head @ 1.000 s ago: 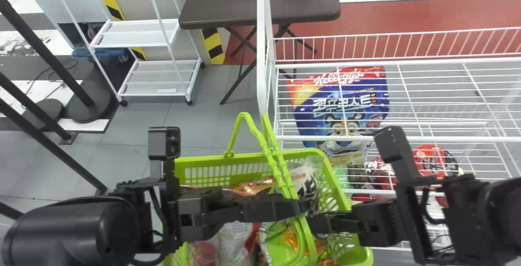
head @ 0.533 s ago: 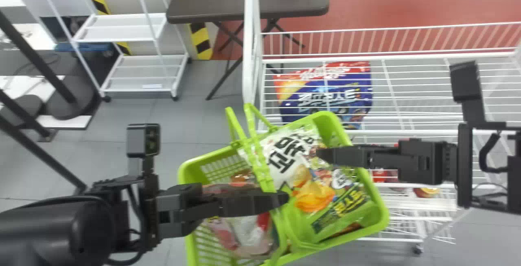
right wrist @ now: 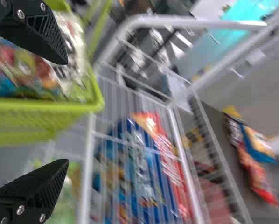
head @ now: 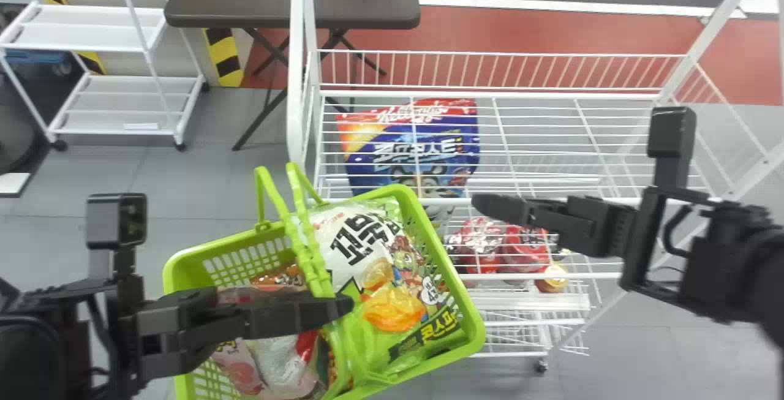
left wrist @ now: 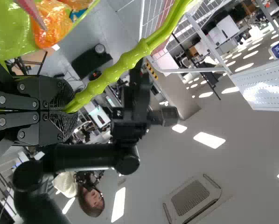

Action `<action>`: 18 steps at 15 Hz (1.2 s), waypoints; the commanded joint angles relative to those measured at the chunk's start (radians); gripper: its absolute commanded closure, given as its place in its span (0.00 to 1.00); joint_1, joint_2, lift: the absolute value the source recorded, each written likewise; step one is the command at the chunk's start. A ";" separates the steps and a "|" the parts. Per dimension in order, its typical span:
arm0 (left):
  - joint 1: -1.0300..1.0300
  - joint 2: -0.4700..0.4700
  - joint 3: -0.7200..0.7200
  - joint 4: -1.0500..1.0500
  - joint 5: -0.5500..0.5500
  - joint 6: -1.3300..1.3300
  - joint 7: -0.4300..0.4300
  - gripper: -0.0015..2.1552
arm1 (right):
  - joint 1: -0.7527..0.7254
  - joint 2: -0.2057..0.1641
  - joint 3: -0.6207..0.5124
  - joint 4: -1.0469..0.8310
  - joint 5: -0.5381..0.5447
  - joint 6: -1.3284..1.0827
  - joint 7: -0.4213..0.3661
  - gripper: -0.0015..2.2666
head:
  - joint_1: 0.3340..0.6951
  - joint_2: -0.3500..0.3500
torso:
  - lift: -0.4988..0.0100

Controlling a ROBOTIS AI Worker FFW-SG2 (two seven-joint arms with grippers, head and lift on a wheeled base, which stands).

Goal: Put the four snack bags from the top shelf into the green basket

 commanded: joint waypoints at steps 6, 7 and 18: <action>0.018 0.000 0.008 0.003 0.003 -0.022 -0.011 1.00 | 0.081 0.021 0.079 0.294 0.282 -0.937 -0.056 0.04 | 1.00 0.26 | 0.97; 0.019 0.000 0.010 0.003 0.003 -0.022 -0.011 1.00 | 0.091 0.021 0.076 0.309 0.282 -0.946 -0.074 0.04 | 1.00 0.25 | 0.97; 0.067 0.002 0.025 -0.009 0.021 -0.037 -0.011 1.00 | 0.166 0.021 0.067 0.311 0.282 -0.992 -0.106 0.04 | 1.00 0.19 | 0.97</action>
